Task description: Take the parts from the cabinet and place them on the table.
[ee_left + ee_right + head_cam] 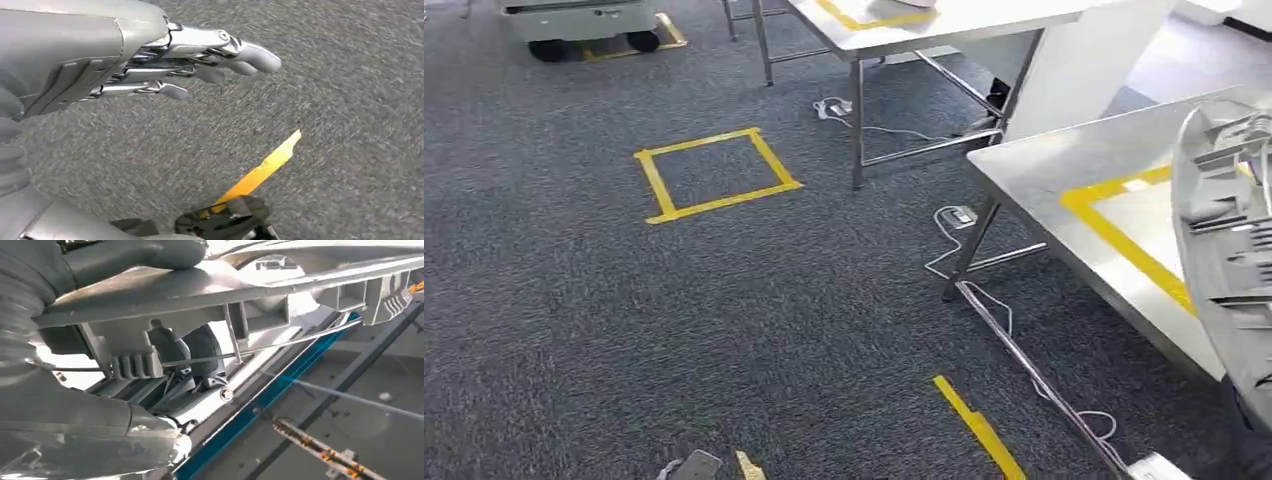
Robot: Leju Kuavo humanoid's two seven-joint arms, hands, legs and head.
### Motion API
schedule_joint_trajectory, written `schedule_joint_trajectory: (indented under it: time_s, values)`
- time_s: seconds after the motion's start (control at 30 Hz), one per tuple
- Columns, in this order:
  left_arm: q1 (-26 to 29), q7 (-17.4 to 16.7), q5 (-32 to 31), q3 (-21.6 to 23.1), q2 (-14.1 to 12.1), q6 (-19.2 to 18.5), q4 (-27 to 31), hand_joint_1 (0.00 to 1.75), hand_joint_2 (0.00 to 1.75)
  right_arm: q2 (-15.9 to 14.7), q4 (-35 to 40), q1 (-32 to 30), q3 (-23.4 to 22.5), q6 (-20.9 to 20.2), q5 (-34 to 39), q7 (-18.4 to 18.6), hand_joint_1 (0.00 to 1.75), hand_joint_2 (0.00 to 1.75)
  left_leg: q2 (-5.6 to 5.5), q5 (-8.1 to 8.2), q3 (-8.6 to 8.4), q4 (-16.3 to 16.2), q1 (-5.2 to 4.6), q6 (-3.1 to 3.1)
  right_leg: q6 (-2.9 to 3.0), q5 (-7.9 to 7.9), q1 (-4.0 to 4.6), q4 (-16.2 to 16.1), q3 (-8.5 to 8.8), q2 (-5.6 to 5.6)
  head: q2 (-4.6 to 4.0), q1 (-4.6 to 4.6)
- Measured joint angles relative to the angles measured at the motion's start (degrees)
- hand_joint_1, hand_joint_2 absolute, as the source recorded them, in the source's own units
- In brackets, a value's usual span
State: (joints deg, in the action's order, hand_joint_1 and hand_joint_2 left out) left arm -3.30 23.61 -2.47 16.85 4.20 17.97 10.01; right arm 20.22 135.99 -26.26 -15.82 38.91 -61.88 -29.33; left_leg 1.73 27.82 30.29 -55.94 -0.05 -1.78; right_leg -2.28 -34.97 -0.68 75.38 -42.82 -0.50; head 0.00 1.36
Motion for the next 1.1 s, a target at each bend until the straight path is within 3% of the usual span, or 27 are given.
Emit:
schedule_joint_trajectory:
  time_s: [0.03,0.07,0.1,0.13,0.17,0.2,0.3,0.33,0.37,0.4,0.47,0.5,0.53,0.6,0.63,0.67,0.7,0.77,0.83,0.87,0.9,0.93,1.0,1.03,1.07,1.1]
  values:
    - [-0.01,0.0,0.02,-0.02,0.02,0.0,0.0,0.0,1.75,0.0,-0.02,-0.04,-0.02,0.0,0.0,0.04,1.75,1.75,0.73,0.06,-0.05,0.0,0.0,0.06,-0.18,0.9,-0.12,-0.59,0.35,0.11,0.0,-0.02]
    - [-0.07,0.0,0.04,0.0,0.07,0.0,0.0,0.0,1.75,0.0,-0.02,-0.06,-0.02,0.0,0.0,0.07,1.75,1.75,1.4,0.18,-0.11,-0.02,0.01,0.21,-0.31,2.87,-0.24,-3.64,2.07,0.37,0.0,0.02]
    - [-0.09,0.0,0.07,0.0,0.13,0.0,0.0,0.0,1.75,0.0,-0.02,-0.05,-0.02,0.0,0.0,0.04,1.75,1.75,2.11,0.33,-0.32,-0.03,0.05,0.44,-0.36,5.55,-0.39,-9.33,5.29,1.1,0.0,0.0]
    - [-0.09,0.0,0.07,-0.02,0.2,-0.02,0.0,0.0,1.75,0.0,-0.02,-0.05,-0.02,0.0,0.0,0.04,1.75,1.75,2.7,0.51,-0.6,-0.09,0.05,0.72,-0.45,7.51,-0.45,-14.8,8.51,2.66,0.0,-0.02]
    - [-0.06,0.0,0.07,-0.04,0.04,0.0,0.0,0.0,1.75,0.0,-0.04,0.0,-0.02,0.0,0.02,0.04,1.75,1.75,3.08,0.76,-0.79,-0.19,-0.34,1.1,-0.42,6.53,0.08,-17.74,10.03,5.74,0.0,0.09]
    - [-0.08,0.0,0.07,-0.07,0.09,0.0,0.0,0.0,1.75,0.0,-0.09,-0.07,0.0,0.0,0.02,0.02,1.75,1.75,3.41,1.04,-0.7,-0.46,-0.62,1.46,0.42,7.02,-0.08,-17.89,10.59,4.64,0.0,-0.11]
    - [-0.21,0.02,0.13,-0.22,0.09,0.07,0.0,0.0,1.75,0.0,-0.09,-0.45,-0.02,0.0,0.11,0.04,1.75,1.75,4.94,1.03,-1.11,-0.38,-0.46,2.06,1.45,6.99,0.27,-17.62,10.0,2.9,0.0,-0.31]
    - [-0.32,0.02,0.11,-0.22,0.13,0.09,0.02,0.0,1.75,0.0,-0.07,-0.56,-0.02,0.0,0.11,0.0,1.75,1.75,4.17,1.62,-0.99,-0.64,-0.17,2.71,2.04,7.34,-0.07,-17.92,10.2,2.26,0.0,-0.35]
    - [-0.38,0.02,0.09,-0.24,0.13,0.09,0.02,0.0,1.75,0.0,-0.09,-0.61,0.02,0.0,0.13,-0.02,1.75,1.75,1.48,2.95,-0.59,-2.06,-0.04,2.9,2.29,7.4,-0.07,-17.92,10.12,1.79,0.0,-0.59]
    - [-0.32,0.02,0.11,-0.26,0.15,0.09,0.02,0.0,1.75,0.0,-0.09,-0.58,0.04,0.0,0.15,-0.04,1.75,1.75,-0.13,5.16,0.88,-5.47,0.01,2.92,2.58,7.42,-0.06,-17.91,10.06,1.27,0.0,-0.61]
    - [0.01,0.02,0.11,-0.33,0.15,0.09,0.02,0.0,1.75,0.02,-0.11,-0.73,0.2,0.02,0.24,-0.13,1.75,1.75,-1.23,9.63,5.56,-15.48,0.02,2.87,2.85,7.49,0.14,-17.89,9.96,-0.21,0.0,-0.57]
    - [0.21,0.0,0.13,-0.33,0.15,0.09,0.02,0.0,1.75,0.02,-0.17,-0.79,0.28,0.0,0.26,-0.17,1.75,1.75,-1.34,10.35,7.3,-18.84,0.02,2.75,2.91,7.53,0.25,-17.87,9.93,-1.07,0.0,-0.61]
    - [0.27,-0.04,0.13,-0.35,0.15,0.09,0.02,0.0,1.75,0.02,-0.24,-0.81,0.33,0.0,0.09,-0.15,1.75,1.75,-1.38,9.4,7.64,-19.03,0.02,2.56,2.92,7.54,0.37,-17.87,10.01,-1.9,0.0,-0.57]
    - [0.15,-0.11,0.11,-0.39,0.15,0.09,0.02,0.0,1.75,0.02,-0.48,-0.97,0.48,0.0,0.02,-0.28,1.75,1.75,-1.83,4.53,5.22,-12.98,-0.02,1.9,2.92,7.55,0.53,-17.85,10.19,-3.51,0.0,-0.55]
    - [0.12,-0.11,0.09,-0.39,0.15,0.09,0.02,0.0,1.75,0.02,-0.59,-1.15,0.59,0.0,0.22,-0.59,1.75,1.75,-2.85,1.73,2.97,-7.96,-0.09,1.48,2.91,7.56,0.53,-17.85,10.33,-4.24,0.0,-0.59]
    - [0.17,-0.11,0.07,-0.46,-0.02,0.11,0.02,0.0,1.75,0.02,-0.74,-1.3,0.7,0.0,0.31,-0.81,1.75,1.75,-5.94,-0.13,0.96,-3.19,-0.16,1.01,2.86,7.59,0.37,-17.85,10.3,-4.84,0.0,-0.57]
    - [0.21,-0.11,0.07,-0.55,-0.13,0.09,0.02,0.0,1.75,0.02,-1.03,-1.27,0.87,0.0,0.29,-0.85,1.75,1.75,-7.29,0.35,0.54,-1.89,0.06,0.68,2.66,7.58,0.66,-17.55,10.01,-5.53,0.0,-0.52]
    - [0.05,-0.13,0.07,-0.72,-0.13,0.11,0.02,0.0,1.75,0.02,-1.36,-1.78,1.16,0.0,0.13,-0.65,1.75,1.75,-6.39,0.76,0.35,-1.33,-0.18,0.91,1.92,7.98,0.17,-17.7,9.28,-6.68,0.0,-0.57]
    - [0.0,-0.11,0.04,-0.76,-0.02,0.13,0.04,0.0,1.75,0.02,-1.35,-2.79,1.79,0.02,-0.24,-0.11,1.75,1.75,-5.21,0.25,0.13,-0.38,0.05,0.62,1.21,8.21,0.32,-17.94,8.4,-7.81,0.0,-0.55]
    - [-0.07,-0.11,0.04,-0.79,0.07,0.13,0.04,0.0,1.75,0.02,-1.4,-3.17,1.95,0.0,-0.33,-0.07,1.75,1.75,-4.06,-0.08,-0.21,0.19,0.25,0.48,1.23,7.22,0.4,-16.73,8.09,-5.49,0.0,-0.5]
    - [-0.06,-0.11,0.04,-0.81,0.15,0.13,0.04,0.0,1.75,0.02,-1.42,-3.06,2.17,0.02,-0.42,-0.04,1.75,1.75,-3.46,-0.14,-0.19,0.35,0.24,0.21,1.04,5.24,0.57,-13.77,6.7,-2.72,0.0,-0.11]
    - [0.07,-0.11,0.04,-0.81,0.2,0.11,0.04,0.0,1.75,0.0,-1.55,-3.03,2.51,0.0,-0.52,-0.04,1.75,1.75,-2.59,-0.05,-0.15,0.33,0.13,0.09,0.76,2.84,0.52,-9.27,4.63,-1.08,0.0,-0.05]
    - [0.31,-0.11,0.04,-0.87,0.15,0.13,0.04,0.0,1.75,0.0,-1.62,-3.19,2.78,0.0,-0.59,-0.02,1.75,1.75,-0.79,0.1,-0.16,0.29,0.03,0.03,0.21,-0.53,0.22,-0.99,0.72,-0.1,0.0,-0.11]
    - [0.32,-0.11,0.07,-0.92,0.13,0.13,0.04,0.0,1.75,0.0,-1.68,-3.2,2.8,0.0,-0.59,0.07,1.75,1.75,-0.14,0.17,-0.2,0.28,0.04,0.12,-0.01,-0.45,0.05,0.13,0.2,0.02,0.0,-0.07]
    - [0.29,-0.11,0.04,-1.01,0.13,0.11,0.04,0.0,1.75,0.0,-1.84,-3.28,2.8,0.0,-0.59,0.2,1.75,1.75,0.7,0.3,-0.34,0.27,0.07,0.23,-0.3,1.16,-0.21,-1.56,1.16,0.26,0.0,-0.09]
    - [0.24,-0.11,0.04,-1.07,0.22,0.13,0.04,0.0,1.75,0.0,-1.86,-3.36,2.8,0.0,-0.59,0.2,1.75,1.75,1.31,0.46,-0.54,0.24,0.11,0.45,-0.49,3.6,-0.42,-5.83,3.49,0.69,0.0,-0.07]
